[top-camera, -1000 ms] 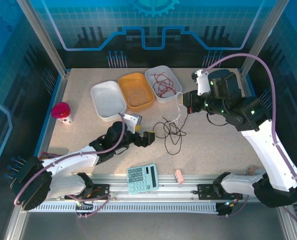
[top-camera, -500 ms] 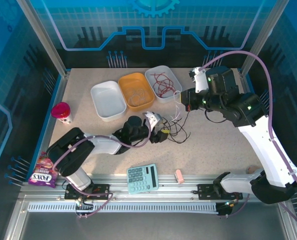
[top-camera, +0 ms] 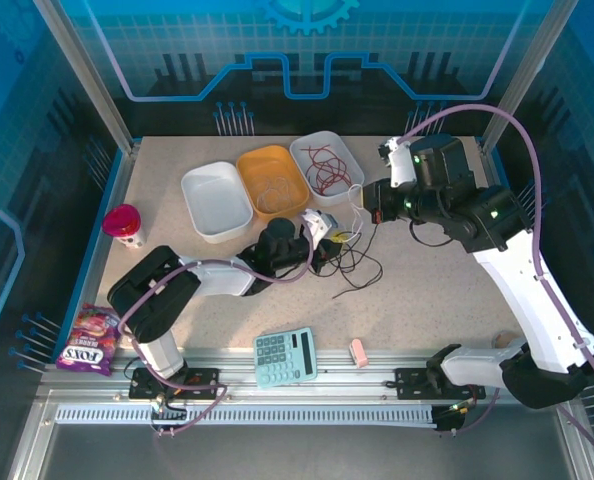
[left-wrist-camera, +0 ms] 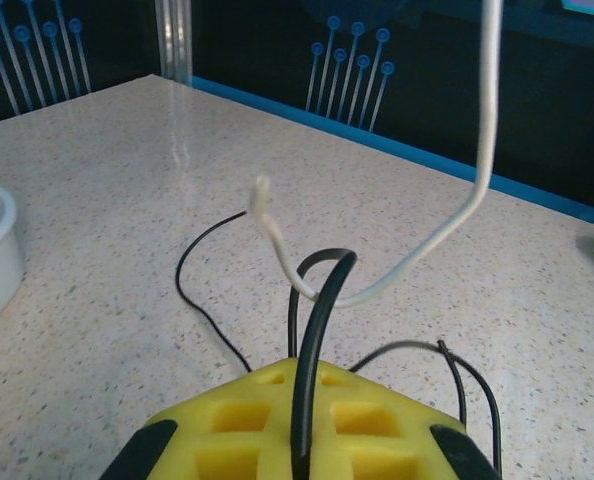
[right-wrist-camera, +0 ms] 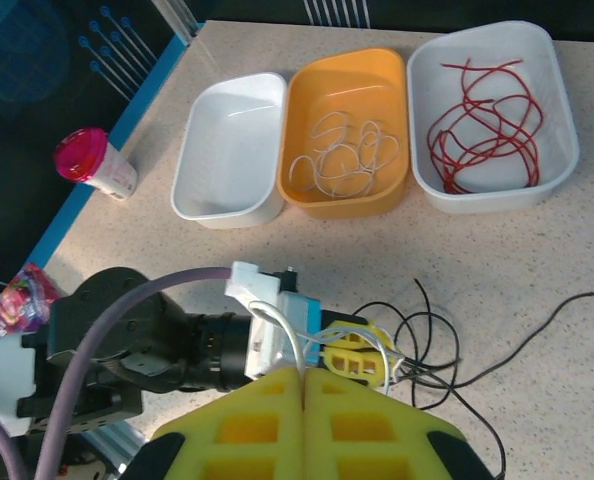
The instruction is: Untangle the cables
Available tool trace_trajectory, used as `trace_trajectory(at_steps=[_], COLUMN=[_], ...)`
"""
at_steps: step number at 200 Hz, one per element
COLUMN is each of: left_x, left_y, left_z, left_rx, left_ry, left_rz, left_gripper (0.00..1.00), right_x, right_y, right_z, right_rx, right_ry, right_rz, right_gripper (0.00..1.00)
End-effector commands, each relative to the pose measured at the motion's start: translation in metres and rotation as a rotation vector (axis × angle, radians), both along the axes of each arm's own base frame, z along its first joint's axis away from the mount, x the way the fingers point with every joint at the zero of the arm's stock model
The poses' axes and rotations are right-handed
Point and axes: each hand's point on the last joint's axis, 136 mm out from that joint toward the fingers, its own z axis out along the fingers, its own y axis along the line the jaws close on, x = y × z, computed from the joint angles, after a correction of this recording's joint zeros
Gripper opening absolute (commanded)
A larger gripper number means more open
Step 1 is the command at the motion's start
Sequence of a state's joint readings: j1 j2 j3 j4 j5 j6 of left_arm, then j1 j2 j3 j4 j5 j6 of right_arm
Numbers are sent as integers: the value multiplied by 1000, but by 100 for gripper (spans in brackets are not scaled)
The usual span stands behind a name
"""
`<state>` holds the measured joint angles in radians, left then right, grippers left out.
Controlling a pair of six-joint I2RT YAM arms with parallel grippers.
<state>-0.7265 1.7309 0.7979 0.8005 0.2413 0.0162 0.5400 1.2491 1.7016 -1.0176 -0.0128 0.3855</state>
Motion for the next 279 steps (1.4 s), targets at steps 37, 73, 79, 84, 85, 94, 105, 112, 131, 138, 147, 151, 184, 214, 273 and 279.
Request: trace_trajectory(at_steps=[37,73,79,84,85,94,105,112,131,138,147,151,184,214,273,279], left_x=[4,-7,-8,-9,-10,-11,-12,-12,-13,-13,-13,-14,-19,-24,-24,-24], left_y=[60,88,92,95,95,100,105,107,114,117,120,121,129,134,140,140], left_z=[-22,-40,-42,-42,-43,-44,-41,-39,-33,-30,-27,-25,-18,-21,-27,-27], left_rx=[-18,8,11,13,14,16,6,0,-14,-21,-25,-27,-19,-30,-67,-69], left_ry=[132,169,174,177,178,183,181,179,185,187,189,189,192,205,234,236], left_rz=[244,327,336,342,344,360,375,386,417,429,444,446,463,475,514,515], left_gripper=[0,0,0,0,0,0,0,0,0,0,0,0,0,0,2,2], right_x=[-5,-10,-11,-11,-11,-10,-7,-5,8,13,22,26,65,105,192,200], right_y=[-59,-96,-101,-104,-105,-106,-101,-96,-77,-70,-60,-55,-13,32,108,114], right_z=[-13,-14,-14,-13,-13,-12,-11,-11,-11,-11,-13,-14,-18,-18,-61,-65], right_rx=[-116,-170,-172,-169,-169,-159,-142,-129,-78,-60,-38,-29,0,-11,-96,-96], right_ry=[7,-2,-3,-7,-6,-10,-16,-16,-21,-19,-15,-12,-30,-73,-72,-66], right_rz=[-196,-314,-330,-342,-343,-347,-329,-310,-245,-221,-191,-177,-85,-7,61,67], right_gripper=[0,0,0,0,0,0,0,0,0,0,0,0,0,0,0,0])
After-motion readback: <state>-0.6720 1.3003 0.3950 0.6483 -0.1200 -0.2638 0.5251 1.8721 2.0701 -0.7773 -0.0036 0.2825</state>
